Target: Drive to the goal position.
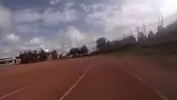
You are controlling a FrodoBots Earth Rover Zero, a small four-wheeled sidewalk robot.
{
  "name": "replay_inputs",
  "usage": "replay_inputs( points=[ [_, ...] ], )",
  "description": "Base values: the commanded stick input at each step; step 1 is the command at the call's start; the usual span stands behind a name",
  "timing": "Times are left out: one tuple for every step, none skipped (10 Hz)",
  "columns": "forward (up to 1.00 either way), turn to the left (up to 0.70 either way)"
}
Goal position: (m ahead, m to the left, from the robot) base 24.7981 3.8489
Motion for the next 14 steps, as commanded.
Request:
replay_inputs(
  points=[
    [0.7,0.0],
    [0.7,0.0],
    [0.7,0.0],
    [0.7,0.0],
    [0.7,0.0],
    [0.7,0.0],
    [0.7,0.0],
    [0.7,0.0],
    [0.7,0.0],
    [0.7,0.0],
    [0.7,0.0],
    [0.7,0.0],
    [0.7,0.0],
    [0.7,0.0]
  ],
)
